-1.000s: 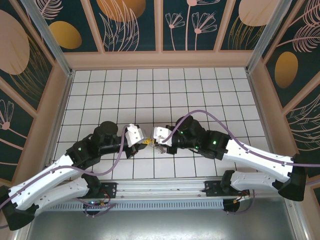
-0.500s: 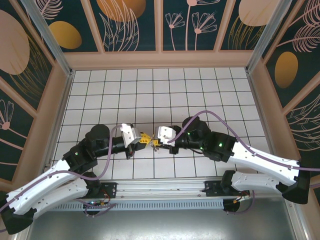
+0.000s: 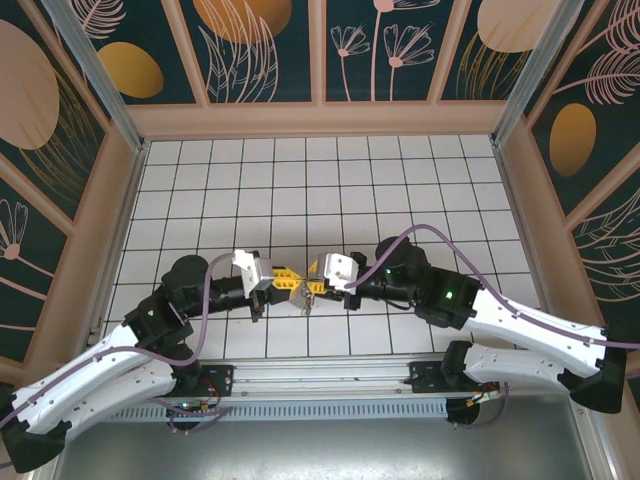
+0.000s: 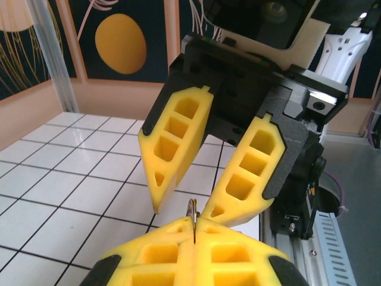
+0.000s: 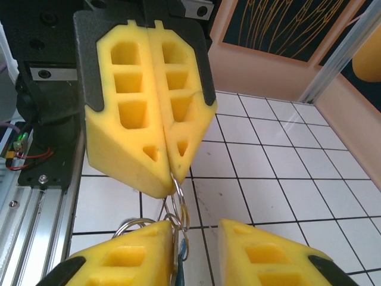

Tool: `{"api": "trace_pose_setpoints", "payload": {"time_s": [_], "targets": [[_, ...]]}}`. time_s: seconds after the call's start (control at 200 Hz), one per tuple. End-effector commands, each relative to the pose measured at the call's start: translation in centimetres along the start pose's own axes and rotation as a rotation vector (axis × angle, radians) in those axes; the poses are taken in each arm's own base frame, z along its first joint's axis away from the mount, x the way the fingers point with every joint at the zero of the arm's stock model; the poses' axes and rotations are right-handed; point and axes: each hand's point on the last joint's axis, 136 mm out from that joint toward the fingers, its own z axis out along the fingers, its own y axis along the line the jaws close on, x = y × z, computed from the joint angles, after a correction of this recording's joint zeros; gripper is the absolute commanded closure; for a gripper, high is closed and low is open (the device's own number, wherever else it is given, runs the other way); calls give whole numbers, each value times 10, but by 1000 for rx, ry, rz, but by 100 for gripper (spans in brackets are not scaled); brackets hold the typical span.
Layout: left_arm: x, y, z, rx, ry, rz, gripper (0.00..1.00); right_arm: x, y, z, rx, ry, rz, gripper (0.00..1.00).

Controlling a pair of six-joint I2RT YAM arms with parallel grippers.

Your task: Put the keys on the keyring

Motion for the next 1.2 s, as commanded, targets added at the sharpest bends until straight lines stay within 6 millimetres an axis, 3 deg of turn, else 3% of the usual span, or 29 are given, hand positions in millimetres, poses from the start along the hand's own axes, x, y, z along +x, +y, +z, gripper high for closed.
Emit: {"api": "trace_pose_setpoints", "payload": {"time_s": [0.0,0.185,0.666,1.006,1.196], "targets": [[-31,-13,-7,57,-138,22,100,-7,-3,-6,22,-45,12,71],[-31,-12,-8,49,-139,14,100,-14,-8,-13,52,-75,17,71],[-25,-16,-5,75,-126,33,100,-32,8,-19,-35,-176,-10,72],[-25,-23,-6,114,-129,43,100,-19,12,-6,-66,-126,19,77],[-24,-26,-6,135,-129,39,100,-20,13,-6,-73,-130,12,87]]}}
